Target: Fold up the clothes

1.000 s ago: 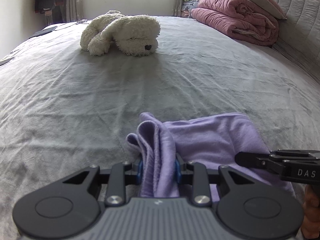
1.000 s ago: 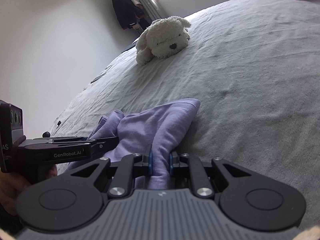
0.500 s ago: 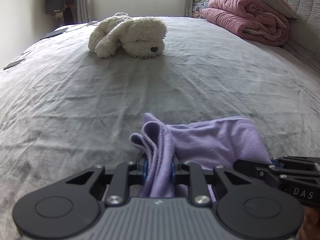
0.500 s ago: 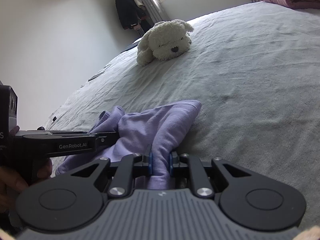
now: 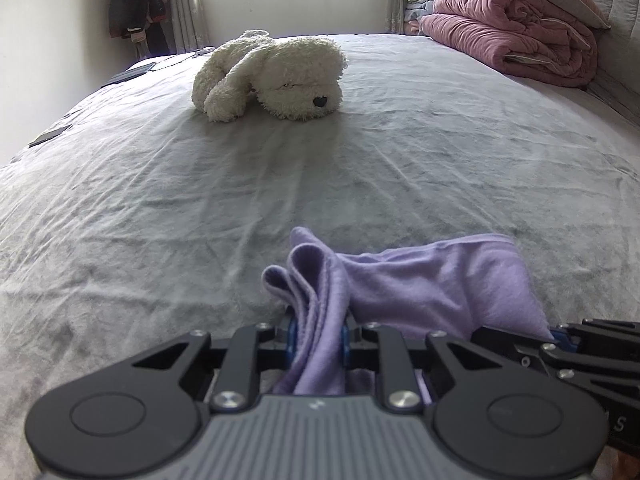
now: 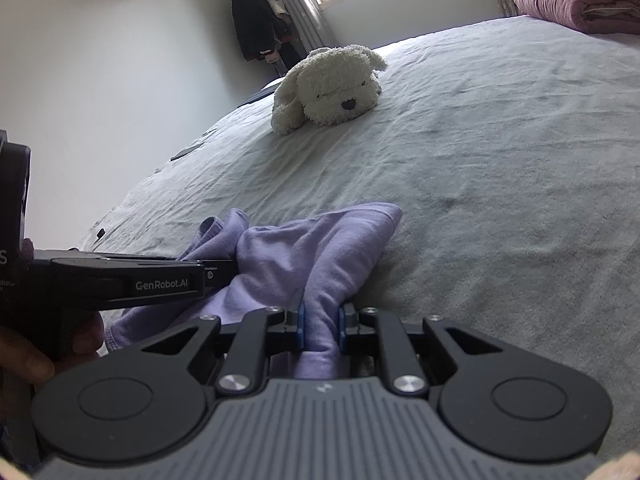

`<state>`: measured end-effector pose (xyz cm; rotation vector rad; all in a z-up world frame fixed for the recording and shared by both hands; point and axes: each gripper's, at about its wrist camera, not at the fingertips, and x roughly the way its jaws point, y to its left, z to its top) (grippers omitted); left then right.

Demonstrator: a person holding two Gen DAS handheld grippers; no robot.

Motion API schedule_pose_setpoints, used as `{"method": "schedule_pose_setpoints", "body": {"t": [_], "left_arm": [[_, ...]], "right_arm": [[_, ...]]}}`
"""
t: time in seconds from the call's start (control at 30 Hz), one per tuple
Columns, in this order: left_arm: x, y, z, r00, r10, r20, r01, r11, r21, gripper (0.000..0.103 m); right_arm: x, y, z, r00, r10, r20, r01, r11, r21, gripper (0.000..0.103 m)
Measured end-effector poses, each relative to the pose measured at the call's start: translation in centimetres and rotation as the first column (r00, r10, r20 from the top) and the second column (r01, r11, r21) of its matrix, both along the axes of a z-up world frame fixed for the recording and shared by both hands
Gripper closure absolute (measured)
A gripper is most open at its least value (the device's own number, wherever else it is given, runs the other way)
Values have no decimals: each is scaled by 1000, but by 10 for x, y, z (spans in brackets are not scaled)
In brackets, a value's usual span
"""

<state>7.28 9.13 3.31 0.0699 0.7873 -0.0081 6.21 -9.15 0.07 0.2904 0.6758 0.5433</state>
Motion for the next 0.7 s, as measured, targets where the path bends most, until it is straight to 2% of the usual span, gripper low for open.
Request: {"method": "schedule_pose_setpoints", "body": {"t": [0.3,0.7], "left_arm": [[-1,-1,-1,1000,17,23,-17,1000,-6,83],[-3,-13,1,999,43,31,-45,997,69,83]], "right_arm": [[-1,2,0,1000,-6,7,6,1000,-15,88],[-1,8,5,1000,2,7,-2,998,-57,88]]}}
